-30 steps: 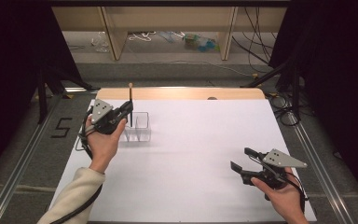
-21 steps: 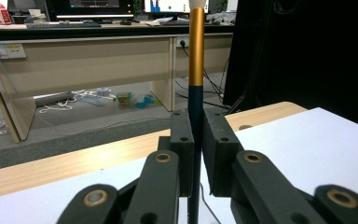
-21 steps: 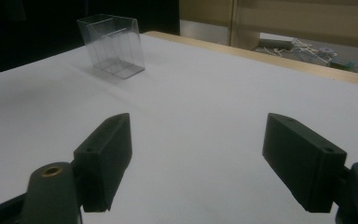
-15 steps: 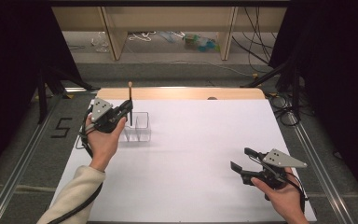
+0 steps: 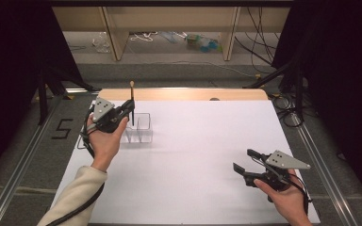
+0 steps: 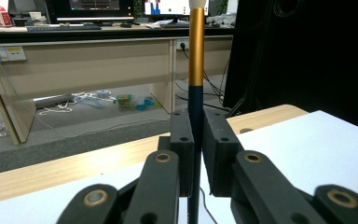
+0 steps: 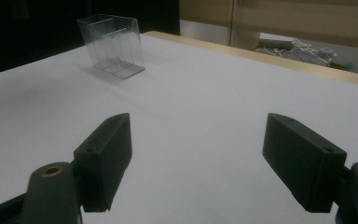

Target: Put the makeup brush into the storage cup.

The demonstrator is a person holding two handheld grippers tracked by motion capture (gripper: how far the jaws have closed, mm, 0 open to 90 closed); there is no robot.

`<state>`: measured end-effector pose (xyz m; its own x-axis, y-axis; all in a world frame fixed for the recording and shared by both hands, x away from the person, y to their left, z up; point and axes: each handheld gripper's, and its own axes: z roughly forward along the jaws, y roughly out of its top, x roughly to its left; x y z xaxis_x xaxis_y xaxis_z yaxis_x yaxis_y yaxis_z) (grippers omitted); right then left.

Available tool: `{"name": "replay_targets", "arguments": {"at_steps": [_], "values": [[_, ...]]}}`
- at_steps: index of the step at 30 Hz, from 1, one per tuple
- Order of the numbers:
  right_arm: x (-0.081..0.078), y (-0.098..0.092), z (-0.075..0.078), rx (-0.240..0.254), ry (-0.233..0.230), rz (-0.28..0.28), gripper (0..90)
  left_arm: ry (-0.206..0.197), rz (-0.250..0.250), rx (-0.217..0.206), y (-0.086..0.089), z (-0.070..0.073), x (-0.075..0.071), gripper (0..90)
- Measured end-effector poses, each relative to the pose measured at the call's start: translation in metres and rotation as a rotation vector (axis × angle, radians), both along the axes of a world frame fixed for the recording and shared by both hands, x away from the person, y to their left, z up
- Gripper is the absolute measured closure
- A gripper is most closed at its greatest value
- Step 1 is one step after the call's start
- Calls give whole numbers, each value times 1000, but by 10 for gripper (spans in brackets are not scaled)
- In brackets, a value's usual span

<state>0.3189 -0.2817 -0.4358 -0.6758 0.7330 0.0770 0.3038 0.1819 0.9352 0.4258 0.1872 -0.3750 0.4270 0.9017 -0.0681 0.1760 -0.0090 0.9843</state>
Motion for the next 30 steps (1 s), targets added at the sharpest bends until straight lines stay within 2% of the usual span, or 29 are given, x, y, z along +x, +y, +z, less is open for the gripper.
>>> {"name": "replay_targets", "arguments": {"at_steps": [26,27,30], "values": [[0,-1,0,-10,1,-6,249,-4,1,-1,0,0,6,828],[0,0,0,5,-1,-3,249,-4,1,-2,0,0,7,828],[1,0,-1,10,-5,-2,249,-1,3,-3,-1,0,7,828]]}}
